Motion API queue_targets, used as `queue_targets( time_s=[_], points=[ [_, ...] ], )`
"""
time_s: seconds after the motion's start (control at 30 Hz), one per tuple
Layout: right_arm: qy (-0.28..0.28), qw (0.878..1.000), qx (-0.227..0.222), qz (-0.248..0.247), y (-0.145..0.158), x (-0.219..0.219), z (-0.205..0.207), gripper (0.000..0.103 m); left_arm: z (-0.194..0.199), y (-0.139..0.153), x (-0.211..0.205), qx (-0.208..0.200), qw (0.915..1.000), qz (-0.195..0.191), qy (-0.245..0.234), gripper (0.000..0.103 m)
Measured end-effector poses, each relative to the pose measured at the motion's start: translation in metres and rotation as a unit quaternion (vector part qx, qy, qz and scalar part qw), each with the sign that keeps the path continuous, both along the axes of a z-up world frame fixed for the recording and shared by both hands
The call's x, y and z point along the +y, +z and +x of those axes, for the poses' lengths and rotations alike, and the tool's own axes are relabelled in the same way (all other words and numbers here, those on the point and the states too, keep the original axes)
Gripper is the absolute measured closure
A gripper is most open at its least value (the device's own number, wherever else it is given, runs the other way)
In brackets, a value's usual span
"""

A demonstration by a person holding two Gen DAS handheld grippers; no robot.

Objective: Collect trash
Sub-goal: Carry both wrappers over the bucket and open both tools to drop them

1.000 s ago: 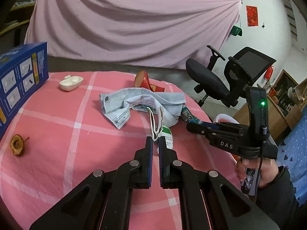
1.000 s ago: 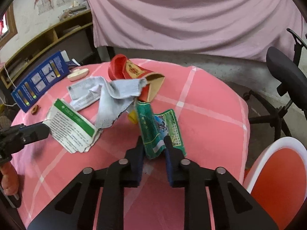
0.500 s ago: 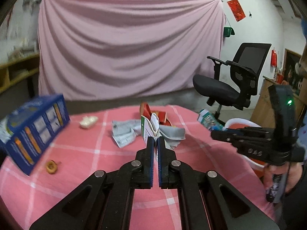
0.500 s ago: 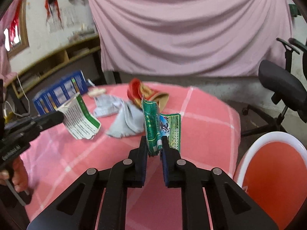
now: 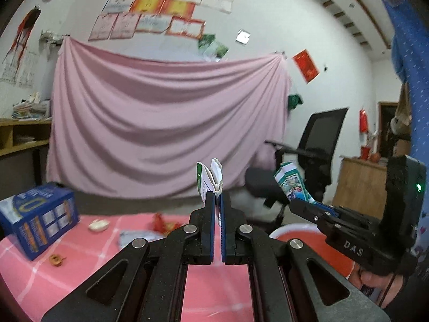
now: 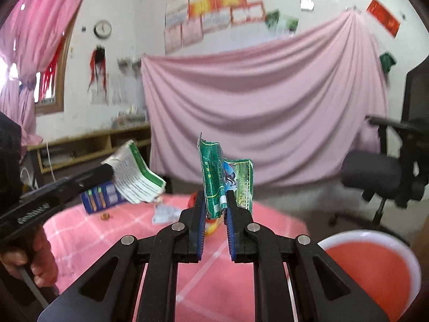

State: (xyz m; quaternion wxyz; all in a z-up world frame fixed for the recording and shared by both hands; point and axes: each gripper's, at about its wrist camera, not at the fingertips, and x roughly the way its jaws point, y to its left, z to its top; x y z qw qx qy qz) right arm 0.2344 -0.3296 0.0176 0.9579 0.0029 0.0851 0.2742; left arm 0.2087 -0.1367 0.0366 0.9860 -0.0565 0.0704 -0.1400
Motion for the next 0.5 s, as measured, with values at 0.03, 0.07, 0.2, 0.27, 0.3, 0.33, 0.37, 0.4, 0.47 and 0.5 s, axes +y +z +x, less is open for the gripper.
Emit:
queue_targets(
  time_s=[0.03, 0.07, 0.2, 0.27, 0.3, 0.33, 0.37, 0.4, 0.47, 0.5],
  points=[
    [-0.012, 1.000, -0.019, 0.004, 0.005, -0.008, -0.005, 0.091, 0.001, 0.004, -0.007, -0.007, 0.9999, -0.002, -0.008, 0.101],
    [-0.019, 0.999, -0.028, 0.006, 0.007, -0.011, -0.008, 0.091, 0.002, 0.007, -0.016, -0.016, 0.9998, -0.002, -0.015, 0.101],
    [-0.059, 0.996, -0.067, 0.009, 0.015, -0.034, -0.016, 0.090, 0.010, 0.020, -0.051, -0.039, 0.9981, 0.006, -0.048, 0.101],
    [-0.079, 0.994, -0.075, 0.003, 0.014, -0.043, -0.014, 0.090, 0.016, 0.024, -0.071, -0.039, 0.9971, 0.008, -0.066, 0.101],
    [-0.089, 0.993, -0.075, 0.003, 0.014, -0.050, -0.013, 0.090, 0.018, 0.026, -0.080, -0.037, 0.9966, 0.006, -0.073, 0.101],
    [-0.100, 0.992, -0.071, 0.009, 0.013, -0.058, -0.010, 0.090, 0.022, 0.027, -0.089, -0.036, 0.9960, 0.005, -0.081, 0.101],
    [-0.107, 0.992, -0.067, 0.016, 0.013, -0.068, -0.008, 0.090, 0.026, 0.028, -0.098, -0.034, 0.9955, 0.006, -0.089, 0.101],
    [-0.114, 0.991, -0.064, 0.022, 0.013, -0.073, -0.006, 0.090, 0.030, 0.029, -0.106, -0.032, 0.9949, 0.007, -0.095, 0.101],
    [-0.131, 0.990, -0.050, 0.034, 0.011, -0.088, 0.000, 0.090, 0.035, 0.030, -0.120, -0.026, 0.9939, 0.009, -0.106, 0.101],
    [-0.137, 0.989, -0.044, 0.038, 0.010, -0.094, 0.001, 0.090, 0.039, 0.029, -0.128, -0.019, 0.9933, 0.011, -0.114, 0.101]
  ],
)
